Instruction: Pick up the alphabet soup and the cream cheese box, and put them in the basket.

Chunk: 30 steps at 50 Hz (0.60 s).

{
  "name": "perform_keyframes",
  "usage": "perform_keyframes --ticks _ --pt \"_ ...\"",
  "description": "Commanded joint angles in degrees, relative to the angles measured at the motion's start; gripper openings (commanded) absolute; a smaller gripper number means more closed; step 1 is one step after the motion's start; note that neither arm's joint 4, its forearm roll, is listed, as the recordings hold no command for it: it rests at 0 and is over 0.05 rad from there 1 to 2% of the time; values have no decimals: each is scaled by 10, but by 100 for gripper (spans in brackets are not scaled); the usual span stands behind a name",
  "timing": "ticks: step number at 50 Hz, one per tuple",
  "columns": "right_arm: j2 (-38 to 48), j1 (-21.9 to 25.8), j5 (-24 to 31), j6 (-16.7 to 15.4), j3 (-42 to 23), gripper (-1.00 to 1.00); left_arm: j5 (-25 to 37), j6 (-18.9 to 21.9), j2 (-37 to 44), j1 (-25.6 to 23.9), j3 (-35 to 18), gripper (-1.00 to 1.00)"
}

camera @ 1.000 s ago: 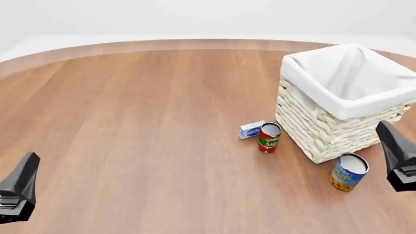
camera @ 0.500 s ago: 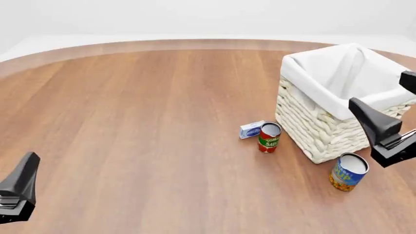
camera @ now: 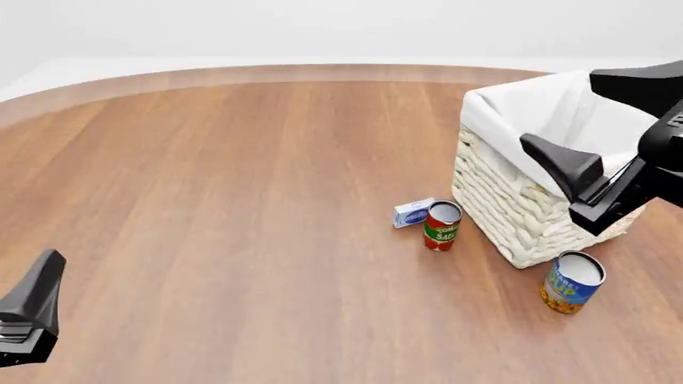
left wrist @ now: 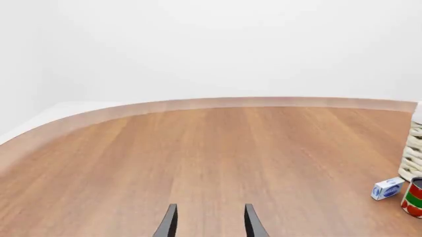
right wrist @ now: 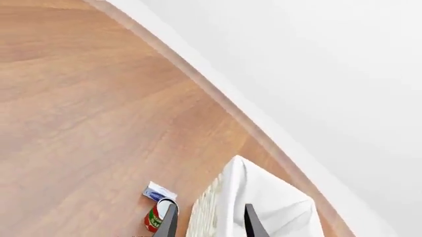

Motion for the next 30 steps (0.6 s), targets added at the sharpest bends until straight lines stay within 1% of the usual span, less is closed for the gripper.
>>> perform_keyframes --ticks 1,2,6,7,10,12,17,21,25,28,30 --pt "54 26 10 -55 -27 100 0 0 0 0 0 100" --pt "59 29 14 -53 -32 100 0 0 0 0 0 100" --pt "92 44 27 -91 -45 100 0 0 0 0 0 100" --pt "92 44 27 -91 -45 100 0 0 0 0 0 100" --pt "108 49 36 -108 -60 100 0 0 0 0 0 100" --pt "119 61 50 -116 -68 100 0 0 0 0 0 100" --pt "147 67 76 -136 -96 100 0 0 0 0 0 100" --pt "160 68 88 -139 -108 100 0 0 0 0 0 100" --pt "180 81 104 -139 -118 100 0 0 0 0 0 100" --pt "193 95 124 -129 -125 100 0 0 0 0 0 100" --pt "198 98 127 -132 -129 100 0 0 0 0 0 100"
